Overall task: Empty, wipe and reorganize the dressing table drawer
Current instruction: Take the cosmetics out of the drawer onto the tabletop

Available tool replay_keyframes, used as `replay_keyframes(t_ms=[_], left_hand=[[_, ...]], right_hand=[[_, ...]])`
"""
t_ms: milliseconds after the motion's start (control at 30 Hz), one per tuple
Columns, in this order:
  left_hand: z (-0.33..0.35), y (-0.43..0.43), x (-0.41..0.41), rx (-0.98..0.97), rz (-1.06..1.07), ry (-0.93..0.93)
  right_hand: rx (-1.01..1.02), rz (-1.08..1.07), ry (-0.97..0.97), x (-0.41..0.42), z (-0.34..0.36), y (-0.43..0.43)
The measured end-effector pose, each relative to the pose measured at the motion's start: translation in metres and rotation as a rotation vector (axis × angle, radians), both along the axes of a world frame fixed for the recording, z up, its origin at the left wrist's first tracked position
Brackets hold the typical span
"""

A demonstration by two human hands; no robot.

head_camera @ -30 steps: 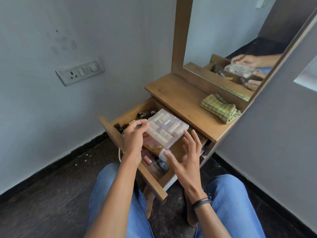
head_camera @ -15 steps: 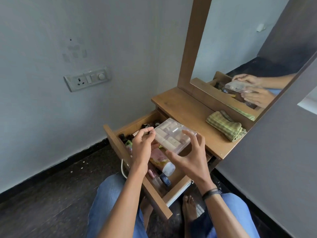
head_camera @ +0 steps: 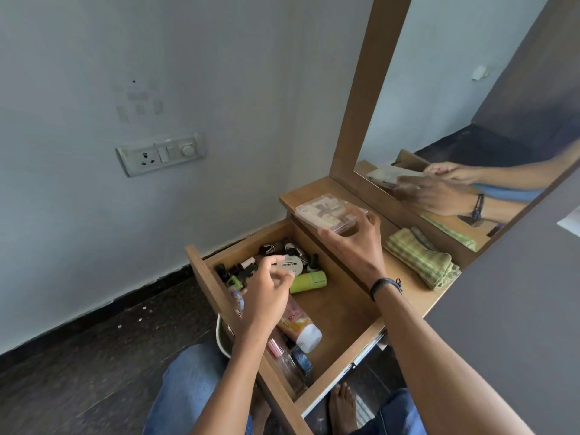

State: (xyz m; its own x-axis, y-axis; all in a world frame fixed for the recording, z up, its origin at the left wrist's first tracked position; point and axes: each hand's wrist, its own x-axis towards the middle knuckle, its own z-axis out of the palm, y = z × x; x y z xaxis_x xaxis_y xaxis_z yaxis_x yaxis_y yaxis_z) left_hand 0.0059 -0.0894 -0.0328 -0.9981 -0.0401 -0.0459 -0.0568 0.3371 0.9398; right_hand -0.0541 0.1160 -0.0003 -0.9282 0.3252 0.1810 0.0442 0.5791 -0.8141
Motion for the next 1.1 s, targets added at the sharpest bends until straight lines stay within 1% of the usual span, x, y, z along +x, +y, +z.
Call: replay_keyframes(t_ms=[133,300,467,800,1100], left_hand=[[-0.006,0.003,-0.002,-0.085,-0.043,0.026],[-0.009,0.004,-0.003,-0.103,-0.070,0.011],[-0.010,0.003,-0.003,-0.126,-0.099,-0.006],[-0.010,0.005,-0.003,-0.154,-0.123,-0.036],[-0.010,0.005,-0.003,-0.139,-0.131,-0.048]], right_hand=[[0.050,0.002,-0.083,-0.021,-0.002,0.007],[0.142,0.003,-0.150,-0.042,-0.001,0.014],[0.177,-0.043,-0.177,-0.056,-0.004,0.021],[0.234,-0.067,-0.132,-0.062,-0.010,0.022],[0.301,-0.068,-0.156,-0.060,-0.008,0.018]])
